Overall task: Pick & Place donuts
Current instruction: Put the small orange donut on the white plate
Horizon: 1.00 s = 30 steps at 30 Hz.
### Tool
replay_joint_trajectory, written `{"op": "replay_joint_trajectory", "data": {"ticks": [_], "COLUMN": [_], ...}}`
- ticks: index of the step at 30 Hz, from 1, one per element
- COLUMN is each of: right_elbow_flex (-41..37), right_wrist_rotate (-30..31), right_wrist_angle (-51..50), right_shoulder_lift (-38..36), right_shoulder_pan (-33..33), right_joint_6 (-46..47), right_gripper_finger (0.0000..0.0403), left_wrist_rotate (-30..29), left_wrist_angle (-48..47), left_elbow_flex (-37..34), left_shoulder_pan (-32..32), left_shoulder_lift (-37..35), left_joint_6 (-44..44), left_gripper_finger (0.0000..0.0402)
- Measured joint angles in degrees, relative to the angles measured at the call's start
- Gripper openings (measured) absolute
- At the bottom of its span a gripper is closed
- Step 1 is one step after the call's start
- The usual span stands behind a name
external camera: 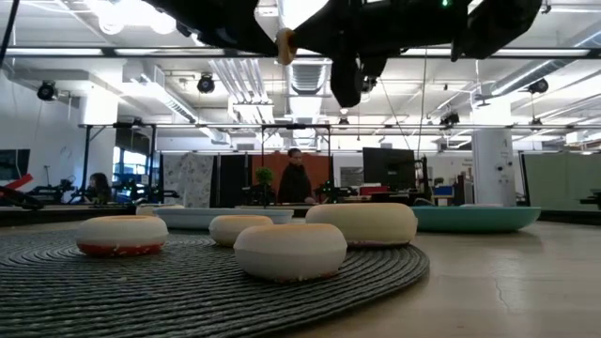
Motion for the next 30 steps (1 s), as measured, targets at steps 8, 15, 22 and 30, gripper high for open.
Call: {"op": "replay_joint_trajectory", "data": {"ticks": [8,15,22,30], "right_elbow_flex": [0.37,1.11,2.57,2.34], "right_wrist_rotate": [1.70,2.67,2.06,1.10], "right_wrist_angle": [-0.61,-1.39,-3.45,-7.72], "right_shoulder_lift": [0.16,0.32,0.33,0.31], "right_shoulder_pan": [-0.56,-0.47,-0.45,-0.36], "right_joint_6": [0.15,1.22,0.86,5.31], "right_gripper_finger": [0.0013,0.0013,0.0013,0.0013], "left_wrist_rotate": [0.04,0.55,2.63,0.32], "left_wrist_angle": [0.61,0.62,0.57,0.14], "left_elbow_flex": [0.11,0.24,0.24,0.96], "left_shoulder_pan": [0.06,1.74,3.23,3.49], "left_shoulder_lift": [0.77,0.72,1.99,2.05], "left_joint_6": [-0.29,0.59,1.22,3.97], "left_gripper_finger": [0.0115,0.0115,0.0115,0.0052]}}
